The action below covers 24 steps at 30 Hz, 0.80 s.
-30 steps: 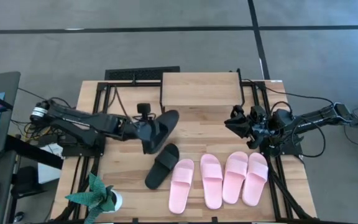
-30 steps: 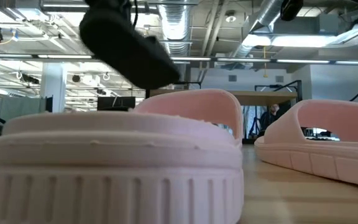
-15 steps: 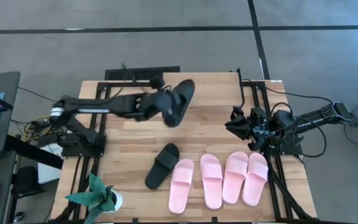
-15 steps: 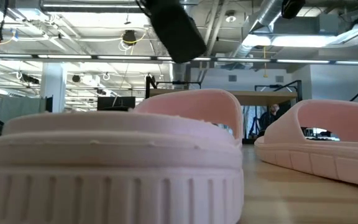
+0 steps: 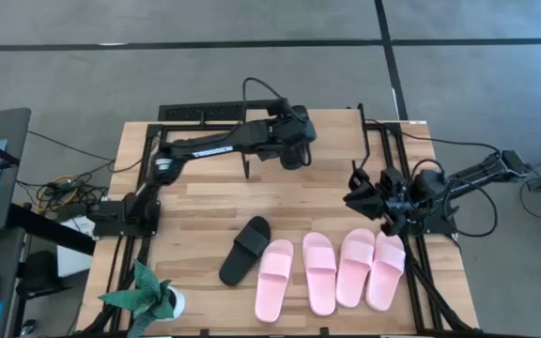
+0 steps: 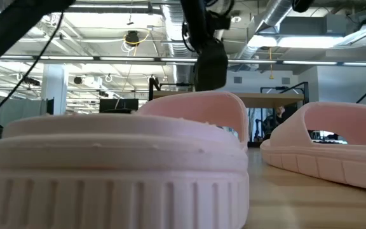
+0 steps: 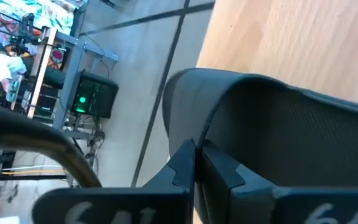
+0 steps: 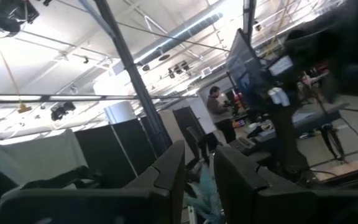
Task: Pick and place slides into the shelf
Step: Put the black slipper on the shelf
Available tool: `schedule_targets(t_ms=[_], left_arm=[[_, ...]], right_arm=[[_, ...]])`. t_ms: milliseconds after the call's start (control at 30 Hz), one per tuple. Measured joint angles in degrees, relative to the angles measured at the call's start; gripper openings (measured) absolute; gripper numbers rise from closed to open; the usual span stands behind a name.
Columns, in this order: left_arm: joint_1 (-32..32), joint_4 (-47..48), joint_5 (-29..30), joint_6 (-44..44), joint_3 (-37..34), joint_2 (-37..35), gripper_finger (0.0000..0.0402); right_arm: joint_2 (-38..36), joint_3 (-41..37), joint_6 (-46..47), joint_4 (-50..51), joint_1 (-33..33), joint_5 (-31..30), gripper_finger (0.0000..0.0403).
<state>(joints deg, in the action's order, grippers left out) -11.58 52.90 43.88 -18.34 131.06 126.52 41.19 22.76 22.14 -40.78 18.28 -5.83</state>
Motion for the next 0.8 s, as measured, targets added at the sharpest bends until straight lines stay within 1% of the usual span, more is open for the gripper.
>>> schedule_targets(t_ms=[67, 100, 333, 667, 800], left_arm=[[-0.4, 3.3, 0.0, -0.8, 3.5, 2.6, 0.0], [-0.6, 3.5, 0.0, -1.1, 4.0, 3.3, 0.0], [-2.2, 2.7, 0.4, -2.2, 3.4, 3.6, 0.0], [-4.3, -0.9, 0.8, -6.1, 3.3, 3.7, 0.0], [-4.5, -0.9, 0.1, -7.8, 3.3, 3.8, 0.0]], right_arm=[[0.0, 0.0, -0.1, -0.2, 0.9, 0.0, 0.0076], [0.0, 0.0, -0.1, -0.2, 1.2, -0.1, 0.0076], [0.0, 0.0, -0.3, -0.2, 3.1, -0.2, 0.0076], [0.0, 0.0, -0.3, 0.0, 3.0, -0.2, 0.0076], [0.0, 0.0, -0.3, 0.1, 3.0, -0.2, 0.0076]])
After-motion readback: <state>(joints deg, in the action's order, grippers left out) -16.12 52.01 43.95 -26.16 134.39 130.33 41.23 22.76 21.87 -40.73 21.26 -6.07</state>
